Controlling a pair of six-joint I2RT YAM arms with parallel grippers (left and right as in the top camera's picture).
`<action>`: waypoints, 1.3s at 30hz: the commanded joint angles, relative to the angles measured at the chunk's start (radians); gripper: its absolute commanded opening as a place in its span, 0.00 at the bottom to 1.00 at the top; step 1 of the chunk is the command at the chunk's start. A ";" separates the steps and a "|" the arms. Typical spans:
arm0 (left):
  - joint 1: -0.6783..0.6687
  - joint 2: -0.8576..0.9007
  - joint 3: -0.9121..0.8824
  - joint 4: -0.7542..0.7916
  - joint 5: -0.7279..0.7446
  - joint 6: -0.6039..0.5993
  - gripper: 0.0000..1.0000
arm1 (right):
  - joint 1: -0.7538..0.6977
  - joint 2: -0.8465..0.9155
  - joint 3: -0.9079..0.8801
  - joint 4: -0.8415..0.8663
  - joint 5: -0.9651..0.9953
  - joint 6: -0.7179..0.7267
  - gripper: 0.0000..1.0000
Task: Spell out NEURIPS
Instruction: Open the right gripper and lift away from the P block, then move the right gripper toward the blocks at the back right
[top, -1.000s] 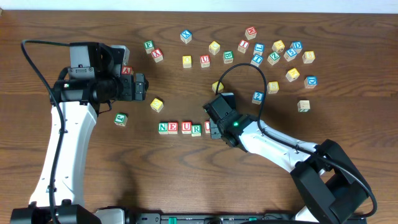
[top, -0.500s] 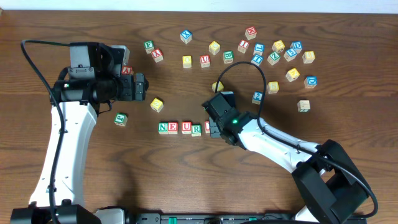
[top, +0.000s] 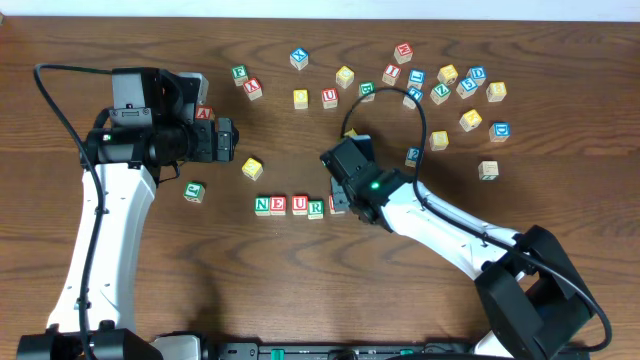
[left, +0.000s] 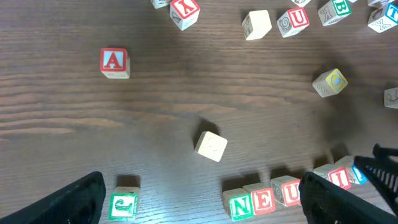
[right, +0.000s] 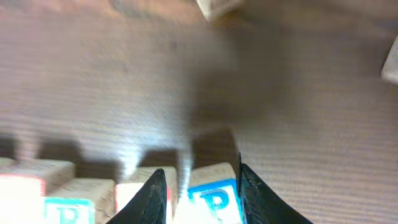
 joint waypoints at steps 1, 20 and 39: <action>0.002 0.001 0.022 0.000 0.015 0.021 0.98 | 0.004 0.008 0.071 -0.027 0.071 -0.021 0.33; 0.002 0.001 0.022 0.000 0.015 0.021 0.98 | -0.195 0.008 0.396 -0.417 0.321 0.322 0.44; 0.002 0.001 0.022 0.000 0.015 0.021 0.98 | -0.441 0.009 0.375 -0.464 0.309 0.482 0.45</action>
